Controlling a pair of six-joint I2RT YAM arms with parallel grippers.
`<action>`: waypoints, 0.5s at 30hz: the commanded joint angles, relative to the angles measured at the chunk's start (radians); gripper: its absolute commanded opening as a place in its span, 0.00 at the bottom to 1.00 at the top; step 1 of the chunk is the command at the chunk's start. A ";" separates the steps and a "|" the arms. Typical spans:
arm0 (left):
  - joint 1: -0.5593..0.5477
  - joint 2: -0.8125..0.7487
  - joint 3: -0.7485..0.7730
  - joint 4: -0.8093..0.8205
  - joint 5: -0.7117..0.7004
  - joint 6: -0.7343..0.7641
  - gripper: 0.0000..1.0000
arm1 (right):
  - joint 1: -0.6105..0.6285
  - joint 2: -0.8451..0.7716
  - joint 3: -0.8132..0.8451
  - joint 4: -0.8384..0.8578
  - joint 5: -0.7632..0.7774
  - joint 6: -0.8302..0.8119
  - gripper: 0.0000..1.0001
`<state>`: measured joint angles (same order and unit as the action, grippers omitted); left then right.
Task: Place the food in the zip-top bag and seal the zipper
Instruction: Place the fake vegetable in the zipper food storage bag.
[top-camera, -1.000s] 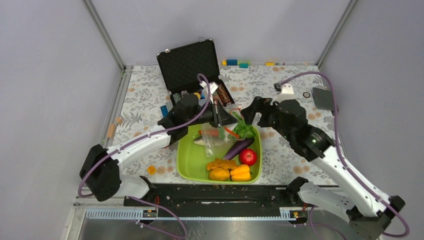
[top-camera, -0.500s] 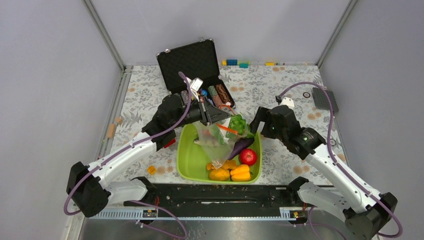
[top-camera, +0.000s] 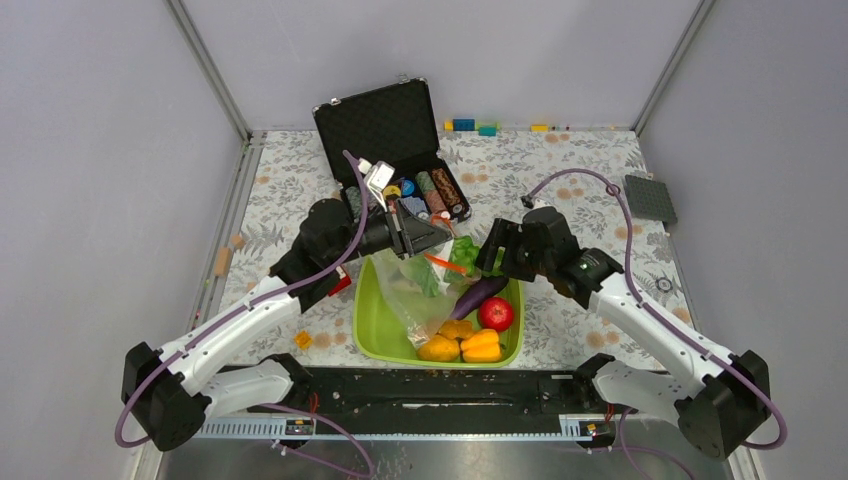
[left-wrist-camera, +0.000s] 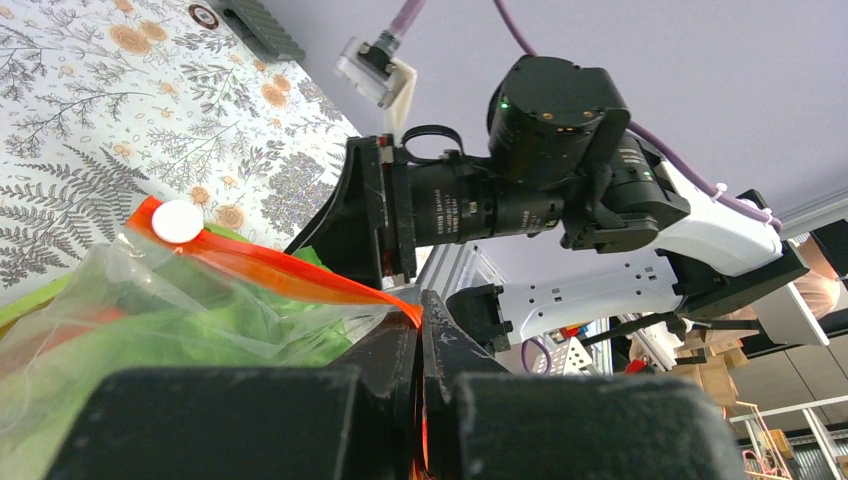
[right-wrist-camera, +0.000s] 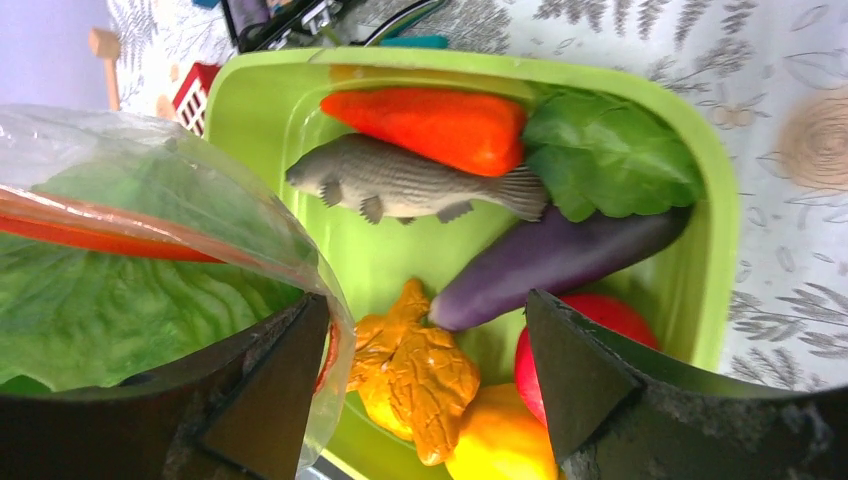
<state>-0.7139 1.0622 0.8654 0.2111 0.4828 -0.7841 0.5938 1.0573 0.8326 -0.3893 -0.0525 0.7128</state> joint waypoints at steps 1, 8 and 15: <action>0.001 -0.034 -0.009 0.053 0.014 0.020 0.00 | -0.005 0.036 0.001 0.112 -0.148 0.021 0.78; 0.002 -0.040 -0.019 0.046 0.029 0.031 0.00 | -0.005 0.035 -0.031 0.256 -0.289 0.032 0.72; 0.001 -0.049 -0.017 0.042 0.030 0.039 0.00 | -0.005 0.076 -0.033 0.269 -0.301 0.039 0.26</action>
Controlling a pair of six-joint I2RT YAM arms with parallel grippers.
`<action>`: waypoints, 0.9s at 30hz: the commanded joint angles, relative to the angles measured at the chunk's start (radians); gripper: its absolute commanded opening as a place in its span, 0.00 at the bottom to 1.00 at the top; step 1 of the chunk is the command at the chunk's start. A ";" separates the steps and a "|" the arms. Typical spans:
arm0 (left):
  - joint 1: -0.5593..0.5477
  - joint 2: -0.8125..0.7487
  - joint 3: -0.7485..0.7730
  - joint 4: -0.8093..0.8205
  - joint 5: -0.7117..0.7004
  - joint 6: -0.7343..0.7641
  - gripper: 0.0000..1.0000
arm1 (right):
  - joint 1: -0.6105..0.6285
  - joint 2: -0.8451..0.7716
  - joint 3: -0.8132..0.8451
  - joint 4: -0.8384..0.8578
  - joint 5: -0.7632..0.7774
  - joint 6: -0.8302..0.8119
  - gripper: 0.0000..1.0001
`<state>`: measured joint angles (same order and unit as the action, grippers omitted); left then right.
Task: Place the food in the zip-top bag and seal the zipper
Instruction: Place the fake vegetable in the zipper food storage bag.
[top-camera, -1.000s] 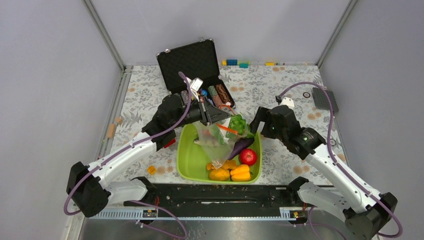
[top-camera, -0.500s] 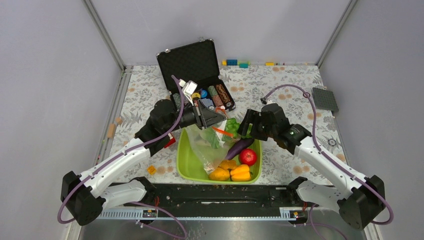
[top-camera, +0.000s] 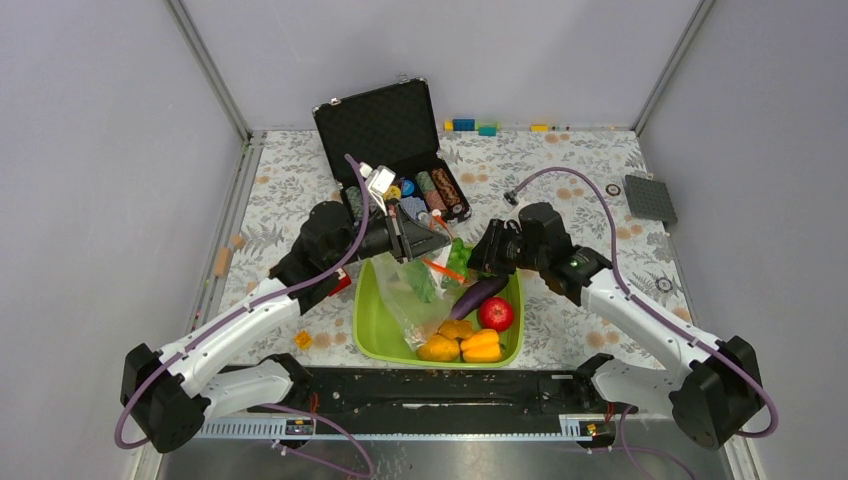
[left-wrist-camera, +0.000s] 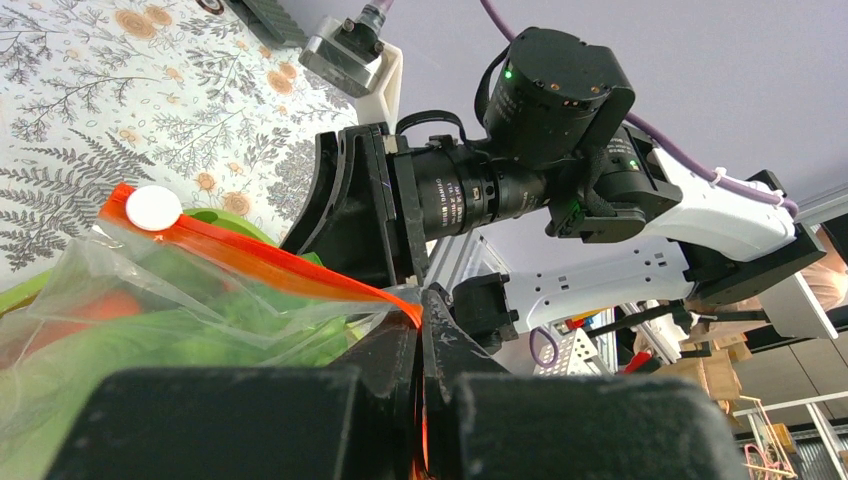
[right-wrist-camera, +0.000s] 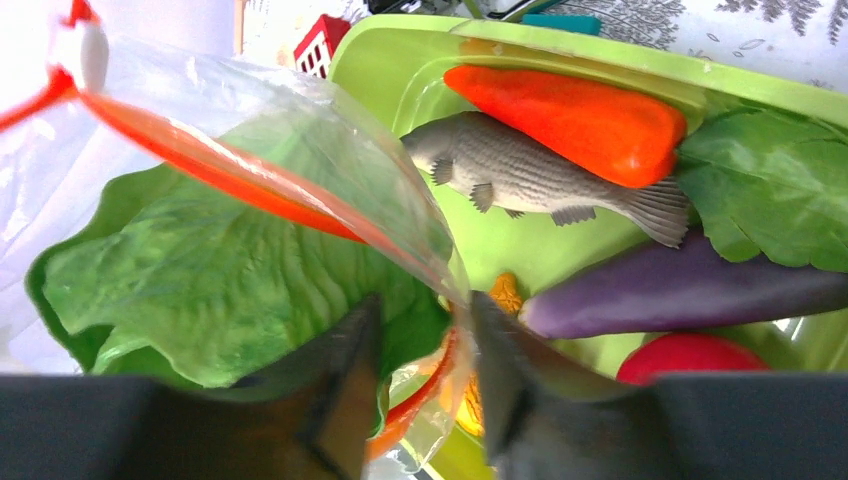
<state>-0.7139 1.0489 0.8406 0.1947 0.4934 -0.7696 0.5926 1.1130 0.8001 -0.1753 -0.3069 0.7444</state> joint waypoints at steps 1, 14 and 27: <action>0.001 -0.038 0.008 0.049 0.015 0.029 0.00 | -0.003 0.020 0.003 0.050 -0.044 -0.001 0.21; 0.001 -0.192 0.084 -0.529 -0.446 0.204 0.00 | 0.180 0.007 0.411 -0.373 0.435 -0.381 0.00; 0.001 -0.246 0.211 -0.867 -0.948 0.151 0.04 | 0.213 0.137 0.558 -0.141 0.237 -0.473 0.00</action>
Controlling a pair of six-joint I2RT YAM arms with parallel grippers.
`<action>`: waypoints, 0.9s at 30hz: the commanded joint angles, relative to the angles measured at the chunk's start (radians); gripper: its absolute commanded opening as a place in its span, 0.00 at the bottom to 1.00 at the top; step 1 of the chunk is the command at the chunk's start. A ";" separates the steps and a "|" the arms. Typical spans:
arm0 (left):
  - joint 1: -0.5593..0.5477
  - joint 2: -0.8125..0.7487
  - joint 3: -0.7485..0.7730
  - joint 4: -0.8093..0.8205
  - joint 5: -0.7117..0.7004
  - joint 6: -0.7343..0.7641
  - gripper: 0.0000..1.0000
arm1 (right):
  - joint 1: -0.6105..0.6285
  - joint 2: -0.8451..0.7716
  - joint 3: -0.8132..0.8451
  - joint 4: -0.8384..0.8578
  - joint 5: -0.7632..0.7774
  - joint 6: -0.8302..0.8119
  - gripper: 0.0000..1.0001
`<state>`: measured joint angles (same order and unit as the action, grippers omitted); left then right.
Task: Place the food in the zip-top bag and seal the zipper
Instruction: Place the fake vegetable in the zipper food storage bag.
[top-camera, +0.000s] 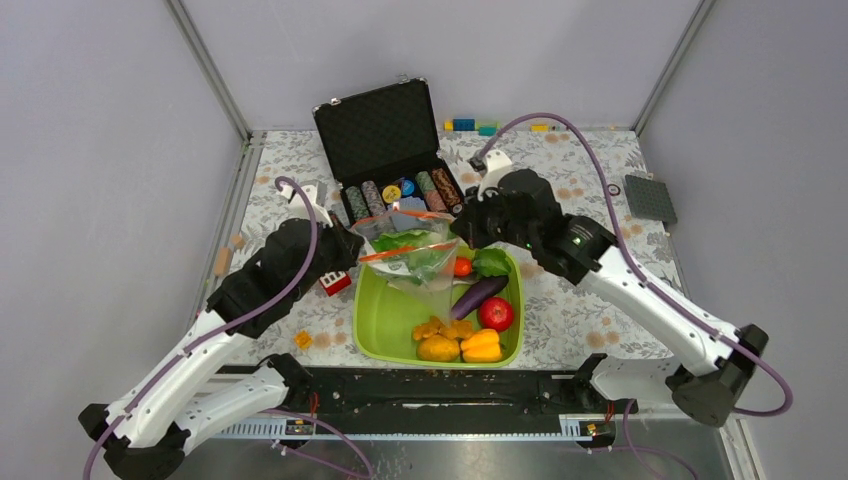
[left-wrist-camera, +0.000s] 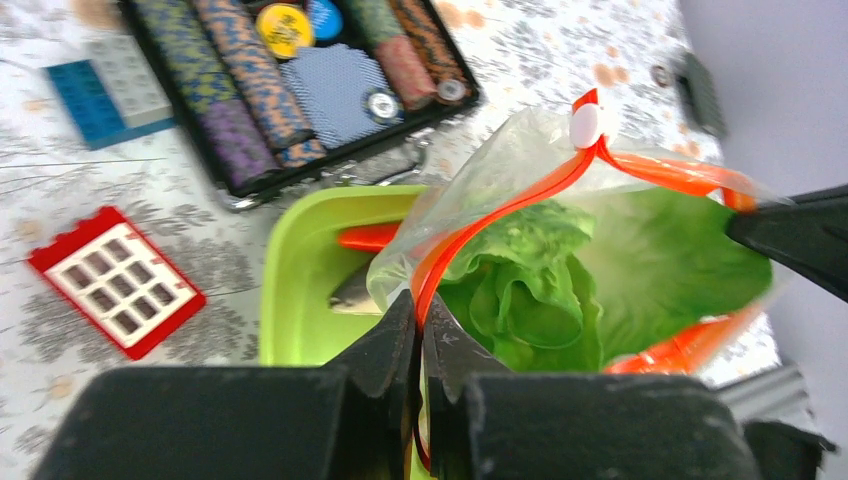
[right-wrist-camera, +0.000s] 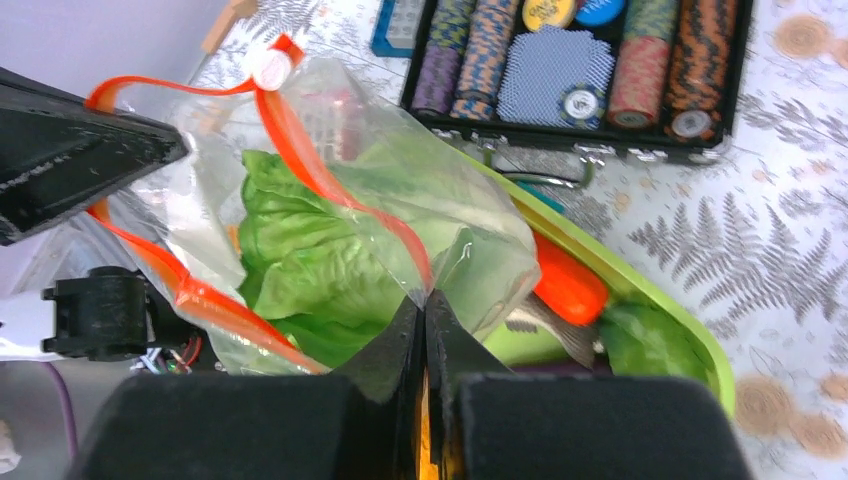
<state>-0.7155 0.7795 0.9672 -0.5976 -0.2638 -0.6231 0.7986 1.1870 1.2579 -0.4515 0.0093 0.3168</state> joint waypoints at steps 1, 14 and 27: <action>0.003 0.029 0.105 -0.076 -0.211 0.014 0.04 | 0.011 0.090 0.120 0.166 -0.121 -0.035 0.00; 0.003 -0.034 0.058 -0.094 -0.395 0.037 0.05 | 0.117 0.427 0.139 0.490 -0.298 0.225 0.05; 0.005 -0.172 -0.031 -0.082 -0.483 0.059 0.13 | 0.224 0.570 0.149 0.517 -0.324 0.281 0.10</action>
<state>-0.7139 0.6273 0.9596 -0.7441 -0.7162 -0.5938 0.9871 1.7691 1.3830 -0.0051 -0.2920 0.5610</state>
